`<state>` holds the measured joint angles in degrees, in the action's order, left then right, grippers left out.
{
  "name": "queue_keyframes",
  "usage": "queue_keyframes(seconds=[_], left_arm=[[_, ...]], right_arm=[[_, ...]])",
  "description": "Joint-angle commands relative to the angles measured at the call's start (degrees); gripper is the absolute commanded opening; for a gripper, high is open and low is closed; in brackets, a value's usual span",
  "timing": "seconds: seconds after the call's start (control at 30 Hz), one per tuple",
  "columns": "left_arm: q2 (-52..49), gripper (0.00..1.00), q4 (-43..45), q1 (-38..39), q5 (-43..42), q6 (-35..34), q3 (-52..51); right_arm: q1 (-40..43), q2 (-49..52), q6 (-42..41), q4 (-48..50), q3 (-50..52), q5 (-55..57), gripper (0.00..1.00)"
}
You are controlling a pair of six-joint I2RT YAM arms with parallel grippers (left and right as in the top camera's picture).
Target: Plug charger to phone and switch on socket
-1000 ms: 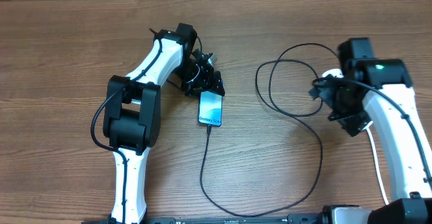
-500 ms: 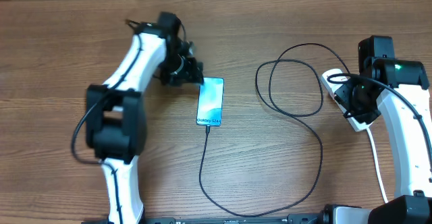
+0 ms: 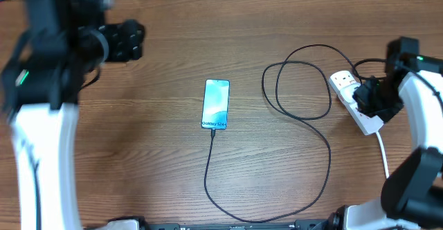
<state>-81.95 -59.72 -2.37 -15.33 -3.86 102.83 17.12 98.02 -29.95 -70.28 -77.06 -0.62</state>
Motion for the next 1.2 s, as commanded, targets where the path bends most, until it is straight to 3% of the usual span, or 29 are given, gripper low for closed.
queue_keyframes(seconds=[0.0, 0.17, 0.37, 0.5, 0.8, 1.17], left_arm=[[8.81, 0.82, -0.83, -0.46, 1.36, 1.75, 0.17], [19.74, 0.87, -0.79, -0.46, 4.17, 1.49, 0.13], [29.27, 1.0, -0.74, -0.46, 9.42, 0.31, 0.11], [32.92, 1.0, -1.09, -0.46, 12.11, -0.15, 0.09], [34.07, 1.0, -1.97, -0.46, 14.4, -1.51, 0.02], [34.07, 1.0, -1.9, -0.46, 14.51, -1.51, 0.02]], right_arm=[[3.72, 3.08, 6.64, 0.81, -0.31, -8.22, 0.04], [5.68, 5.75, 8.81, 3.67, -0.31, -11.1, 0.04], [6.03, 6.16, 8.83, 9.84, -0.42, -11.19, 0.04], [7.04, 8.35, 8.98, 10.91, -2.62, -11.04, 0.04], [7.8, 15.69, 10.78, 5.42, -12.28, -8.41, 0.04], [7.69, 19.41, 10.95, 6.78, -13.18, -8.48, 0.04]])
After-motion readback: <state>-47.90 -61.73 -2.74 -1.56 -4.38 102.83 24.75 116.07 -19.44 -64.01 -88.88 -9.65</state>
